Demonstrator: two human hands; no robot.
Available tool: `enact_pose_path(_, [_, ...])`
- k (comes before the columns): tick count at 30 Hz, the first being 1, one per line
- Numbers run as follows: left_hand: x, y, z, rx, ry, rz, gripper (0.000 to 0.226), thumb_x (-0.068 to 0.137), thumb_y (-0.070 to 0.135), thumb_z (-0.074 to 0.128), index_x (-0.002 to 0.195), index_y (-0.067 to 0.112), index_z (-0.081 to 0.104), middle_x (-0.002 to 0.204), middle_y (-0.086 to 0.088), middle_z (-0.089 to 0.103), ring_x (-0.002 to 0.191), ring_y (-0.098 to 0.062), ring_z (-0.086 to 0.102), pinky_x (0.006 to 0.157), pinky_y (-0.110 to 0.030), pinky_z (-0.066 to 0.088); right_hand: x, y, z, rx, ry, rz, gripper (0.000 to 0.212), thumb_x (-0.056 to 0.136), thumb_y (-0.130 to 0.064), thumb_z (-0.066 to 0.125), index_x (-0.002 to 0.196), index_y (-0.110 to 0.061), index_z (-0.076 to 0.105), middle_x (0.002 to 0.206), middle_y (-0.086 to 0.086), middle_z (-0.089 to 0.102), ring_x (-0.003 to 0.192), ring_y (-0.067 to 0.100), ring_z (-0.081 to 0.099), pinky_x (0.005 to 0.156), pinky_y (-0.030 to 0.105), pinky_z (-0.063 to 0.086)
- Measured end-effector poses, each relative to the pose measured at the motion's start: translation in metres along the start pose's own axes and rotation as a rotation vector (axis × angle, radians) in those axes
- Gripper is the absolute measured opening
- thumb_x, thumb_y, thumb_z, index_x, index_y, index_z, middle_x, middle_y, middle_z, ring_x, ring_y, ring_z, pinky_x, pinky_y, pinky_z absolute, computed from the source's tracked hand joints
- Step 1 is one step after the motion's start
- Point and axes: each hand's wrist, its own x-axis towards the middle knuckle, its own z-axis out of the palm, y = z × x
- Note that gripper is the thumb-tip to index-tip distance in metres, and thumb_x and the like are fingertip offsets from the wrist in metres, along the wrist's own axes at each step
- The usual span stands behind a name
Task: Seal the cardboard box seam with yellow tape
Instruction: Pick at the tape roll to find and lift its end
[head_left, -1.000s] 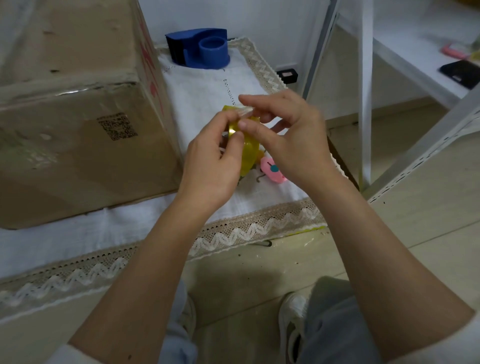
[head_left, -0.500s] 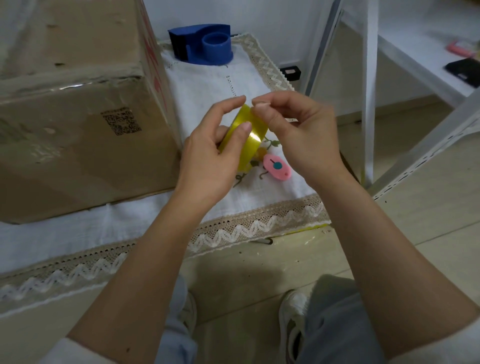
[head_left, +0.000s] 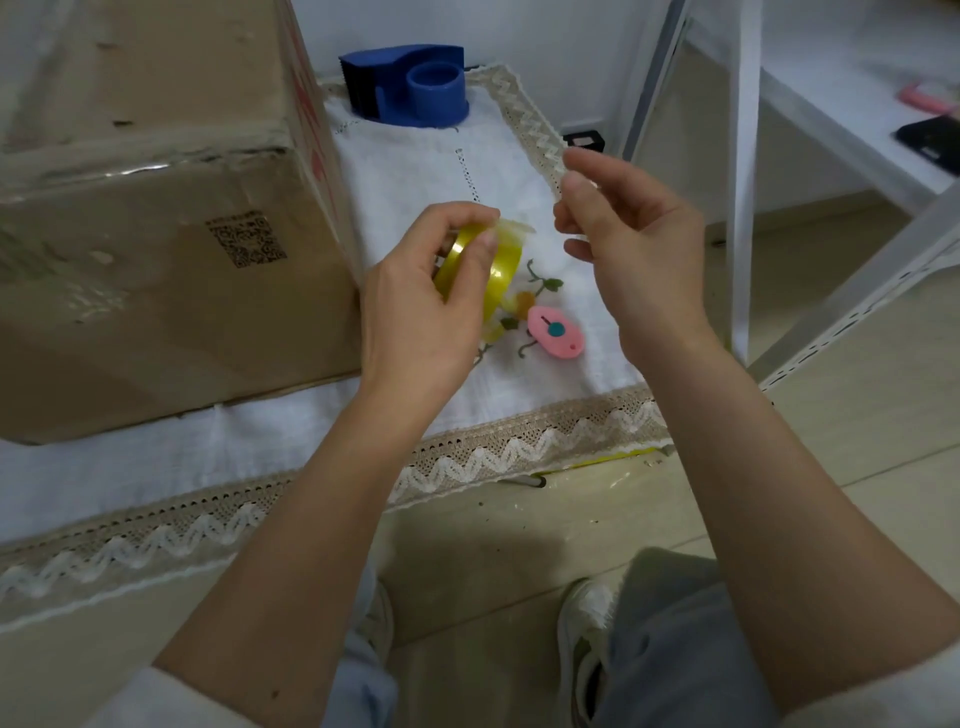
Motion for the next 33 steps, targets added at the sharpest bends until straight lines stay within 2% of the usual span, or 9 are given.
enact_pose_path(3, [0.002, 0.001, 0.001, -0.014, 0.037, -0.024, 0.015, 0.099, 0.03, 0.057, 0.105, 0.026, 0.07, 0.094, 0.016, 0.069, 0.084, 0.002, 0.062, 0.072, -0.018, 0.051, -0.005, 0.001, 0.004, -0.06, 0.046, -0.15, 0.013, 0.093, -0.012, 0.061, 0.103, -0.017, 0.067, 0.082, -0.003, 0.064, 0.078, 0.017, 0.065, 0.07, 0.027, 0.056])
enact_pose_path(6, [0.004, 0.003, 0.001, -0.044, 0.068, -0.05, 0.013, 0.099, 0.033, 0.056, 0.099, 0.029, 0.069, 0.085, 0.016, 0.068, 0.079, 0.0, 0.062, 0.069, -0.019, 0.05, -0.011, 0.003, 0.008, -0.108, 0.019, -0.367, 0.016, 0.08, 0.001, 0.053, 0.079, -0.012, 0.062, 0.074, -0.007, 0.057, 0.069, 0.008, 0.053, 0.062, 0.021, 0.045])
enact_pose_path(8, [0.004, 0.004, 0.0, -0.052, 0.074, -0.055, 0.014, 0.1, 0.034, 0.056, 0.097, 0.03, 0.068, 0.08, 0.015, 0.067, 0.075, 0.0, 0.061, 0.066, -0.016, 0.046, -0.014, 0.007, 0.008, -0.207, -0.076, -0.512, 0.019, 0.076, -0.001, 0.051, 0.068, -0.008, 0.067, 0.068, -0.005, 0.061, 0.067, 0.014, 0.056, 0.066, 0.027, 0.045])
enact_pose_path(11, [0.002, 0.004, -0.001, -0.049, 0.061, -0.042, 0.014, 0.1, 0.032, 0.055, 0.095, 0.03, 0.068, 0.079, 0.015, 0.067, 0.073, 0.001, 0.061, 0.064, -0.014, 0.045, -0.018, 0.01, 0.011, -0.279, -0.135, -0.637, 0.029, 0.077, -0.001, 0.052, 0.083, -0.01, 0.079, 0.075, 0.002, 0.072, 0.072, 0.024, 0.063, 0.072, 0.037, 0.05])
enact_pose_path(15, [0.001, 0.004, -0.001, -0.017, 0.054, -0.018, 0.016, 0.101, 0.031, 0.054, 0.1, 0.027, 0.069, 0.078, 0.015, 0.066, 0.073, 0.001, 0.06, 0.064, -0.014, 0.045, -0.016, 0.013, 0.014, -0.338, -0.097, -0.686, 0.035, 0.08, -0.001, 0.057, 0.106, -0.014, 0.076, 0.096, 0.001, 0.072, 0.083, 0.021, 0.064, 0.069, 0.033, 0.051])
enact_pose_path(20, [0.001, 0.002, 0.0, 0.028, 0.041, 0.013, 0.016, 0.1, 0.032, 0.054, 0.1, 0.026, 0.069, 0.081, 0.017, 0.067, 0.077, 0.0, 0.062, 0.068, -0.02, 0.047, -0.013, 0.02, 0.012, -0.473, -0.082, -0.682, 0.027, 0.086, -0.015, 0.067, 0.112, -0.019, 0.074, 0.104, -0.004, 0.071, 0.092, 0.016, 0.064, 0.071, 0.031, 0.053])
enact_pose_path(24, [0.001, 0.003, 0.0, 0.058, 0.02, 0.043, 0.017, 0.101, 0.031, 0.053, 0.101, 0.025, 0.069, 0.083, 0.022, 0.066, 0.078, 0.002, 0.061, 0.068, -0.016, 0.044, -0.009, 0.019, 0.01, -0.503, -0.052, -0.672, 0.026, 0.088, -0.023, 0.069, 0.114, -0.019, 0.073, 0.107, -0.004, 0.07, 0.096, 0.013, 0.064, 0.075, 0.031, 0.054])
enact_pose_path(29, [0.0, 0.002, 0.0, 0.063, -0.022, 0.074, 0.017, 0.102, 0.028, 0.05, 0.104, 0.027, 0.067, 0.088, 0.019, 0.065, 0.071, 0.001, 0.055, 0.067, -0.017, 0.041, -0.01, 0.018, 0.009, -0.496, -0.079, -0.636, 0.028, 0.088, -0.025, 0.068, 0.115, -0.022, 0.072, 0.109, -0.006, 0.07, 0.091, 0.011, 0.064, 0.076, 0.024, 0.051])
enact_pose_path(33, [0.0, 0.001, 0.0, 0.028, -0.068, 0.087, 0.019, 0.103, 0.024, 0.048, 0.11, 0.024, 0.065, 0.094, 0.017, 0.065, 0.077, 0.0, 0.055, 0.072, -0.019, 0.044, -0.01, 0.02, 0.008, -0.506, -0.078, -0.631, 0.027, 0.088, -0.025, 0.069, 0.115, -0.022, 0.071, 0.103, -0.007, 0.072, 0.085, 0.014, 0.065, 0.075, 0.028, 0.052])
